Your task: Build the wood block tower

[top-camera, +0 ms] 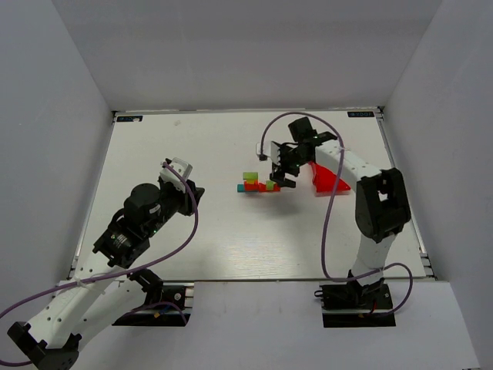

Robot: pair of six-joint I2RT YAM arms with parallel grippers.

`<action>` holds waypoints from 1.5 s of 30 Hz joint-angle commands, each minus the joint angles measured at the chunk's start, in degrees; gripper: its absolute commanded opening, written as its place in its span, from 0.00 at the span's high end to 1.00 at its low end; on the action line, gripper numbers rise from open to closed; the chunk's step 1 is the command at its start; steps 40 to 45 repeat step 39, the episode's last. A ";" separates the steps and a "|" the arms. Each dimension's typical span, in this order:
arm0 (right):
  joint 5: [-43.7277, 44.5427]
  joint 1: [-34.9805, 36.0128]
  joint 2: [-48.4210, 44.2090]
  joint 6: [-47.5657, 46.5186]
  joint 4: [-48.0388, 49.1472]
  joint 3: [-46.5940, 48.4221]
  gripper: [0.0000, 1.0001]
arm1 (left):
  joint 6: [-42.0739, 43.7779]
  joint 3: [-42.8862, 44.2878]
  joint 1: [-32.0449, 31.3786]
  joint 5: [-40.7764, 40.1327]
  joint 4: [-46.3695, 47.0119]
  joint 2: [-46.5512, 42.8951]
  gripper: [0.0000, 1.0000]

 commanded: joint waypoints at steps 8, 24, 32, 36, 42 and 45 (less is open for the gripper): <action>-0.73 -2.42 -21.43 19.19 -2.60 -4.83 0.10 | 1.39 -0.48 0.26 2.29 0.22 -2.09 0.24; 23.61 -2.86 -61.70 49.03 28.85 -41.99 0.10 | 4.39 -3.12 0.26 3.90 1.80 -3.76 0.01; 21.94 -2.86 -63.64 50.01 27.62 -44.99 0.10 | 5.44 -3.64 0.26 1.35 1.80 -5.16 0.01; 20.71 -2.86 -64.16 45.36 27.88 -45.95 0.10 | 5.97 -4.17 0.26 0.73 2.32 -7.10 0.01; 21.15 -2.86 -63.90 43.41 27.80 -46.48 0.10 | 5.97 -4.70 0.26 0.73 2.33 -7.63 0.01; 21.15 -2.86 -63.90 43.41 27.80 -46.48 0.10 | 5.97 -4.70 0.26 0.73 2.33 -7.63 0.01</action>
